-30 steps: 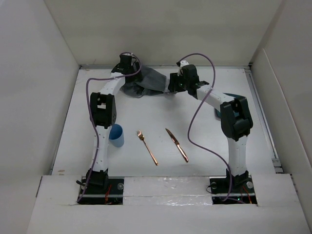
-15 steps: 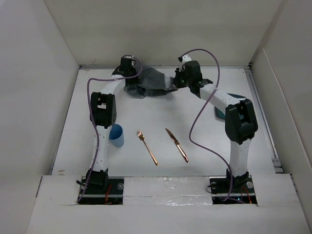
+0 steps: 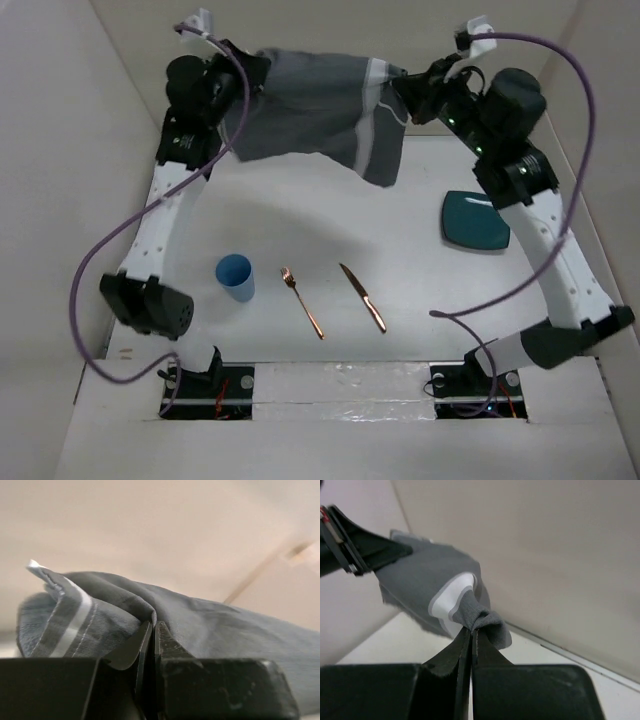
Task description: Set the dinner table for one person
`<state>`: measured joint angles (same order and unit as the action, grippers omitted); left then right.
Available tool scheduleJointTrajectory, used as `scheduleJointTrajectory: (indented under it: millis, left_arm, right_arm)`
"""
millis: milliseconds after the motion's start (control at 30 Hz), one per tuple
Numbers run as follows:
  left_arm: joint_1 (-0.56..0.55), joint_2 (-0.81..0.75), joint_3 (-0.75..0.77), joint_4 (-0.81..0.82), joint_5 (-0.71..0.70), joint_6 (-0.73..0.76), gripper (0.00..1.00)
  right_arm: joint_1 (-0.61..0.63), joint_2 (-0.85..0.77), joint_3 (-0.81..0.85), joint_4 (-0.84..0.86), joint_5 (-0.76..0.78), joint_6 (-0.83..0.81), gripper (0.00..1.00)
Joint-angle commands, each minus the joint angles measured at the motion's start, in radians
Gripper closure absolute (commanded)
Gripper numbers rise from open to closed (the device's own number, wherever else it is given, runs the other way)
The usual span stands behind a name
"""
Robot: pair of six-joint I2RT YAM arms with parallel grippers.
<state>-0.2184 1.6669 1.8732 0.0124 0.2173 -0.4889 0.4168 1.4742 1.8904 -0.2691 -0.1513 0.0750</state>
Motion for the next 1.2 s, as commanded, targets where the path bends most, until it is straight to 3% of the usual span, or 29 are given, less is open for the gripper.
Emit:
scheduleJointTrajectory:
  millis: [0,167,400,433,467,567,600,633,667,700,733,800,933,1000,1067,1100,1133,1167]
  left_arm:
    - [0.021,-0.085,-0.100,0.110,-0.067,0.003,1.00]
    - [0.021,-0.050,-0.095,0.093,-0.079,0.022,1.00]
    - [0.021,0.227,0.075,-0.009,-0.038,0.085,1.00]
    - [0.011,0.278,0.152,-0.009,-0.076,0.096,0.93]
    - [0.011,0.391,0.208,-0.052,-0.102,0.101,0.71]
    - [-0.015,0.636,0.540,-0.223,-0.165,0.142,0.28]
    - [-0.027,0.672,0.623,-0.306,-0.168,0.153,0.25]
    - [-0.027,0.691,0.689,-0.333,-0.180,0.167,0.21]
    - [-0.039,0.665,0.666,-0.319,-0.191,0.173,0.19]
    - [-0.054,0.628,0.529,-0.280,-0.197,0.182,0.19]
    - [-0.055,0.579,0.433,-0.241,-0.244,0.193,0.21]
    - [-0.082,0.417,0.210,-0.141,-0.281,0.194,0.28]
    - [-0.121,0.332,-0.015,-0.161,-0.334,0.174,0.33]
    - [-0.160,0.262,-0.151,-0.163,-0.349,0.151,0.36]
    - [-0.206,0.178,-0.241,-0.146,-0.438,0.144,0.39]
    - [-0.229,0.148,-0.325,-0.135,-0.470,0.142,0.40]
    - [-0.272,0.121,-0.362,-0.128,-0.507,0.138,0.41]
    - [-0.291,0.081,-0.393,-0.124,-0.521,0.130,0.44]
  right_arm:
    - [0.002,-0.124,-0.048,-0.038,-0.022,0.008,1.00]
    - [-0.036,-0.189,-0.143,0.001,-0.060,0.040,1.00]
    - [-0.145,0.036,-0.194,0.008,-0.143,0.135,1.00]
    - [-0.157,0.111,-0.194,0.007,-0.116,0.144,1.00]
    - [-0.158,0.148,-0.195,0.008,-0.100,0.157,1.00]
    - [-0.199,0.254,-0.221,0.004,-0.027,0.218,1.00]
    - [-0.199,0.264,-0.243,0.033,-0.012,0.253,1.00]
    - [-0.214,0.273,-0.267,0.051,-0.008,0.261,0.84]
    - [-0.214,0.287,-0.307,0.056,-0.005,0.267,0.70]
    - [-0.223,0.291,-0.319,0.053,-0.001,0.264,0.50]
    - [-0.223,0.291,-0.336,0.054,0.019,0.261,0.43]
    - [-0.223,0.261,-0.396,0.070,0.047,0.256,0.34]
    - [-0.223,0.175,-0.554,0.113,0.122,0.258,0.32]
    - [-0.204,0.088,-0.649,0.174,0.130,0.267,0.37]
    - [-0.187,0.029,-0.792,0.209,0.145,0.267,0.57]
    - [-0.167,0.000,-0.838,0.237,0.145,0.269,0.84]
    - [-0.156,-0.044,-0.914,0.243,0.186,0.269,0.97]
    - [-0.147,-0.067,-0.947,0.246,0.182,0.273,1.00]
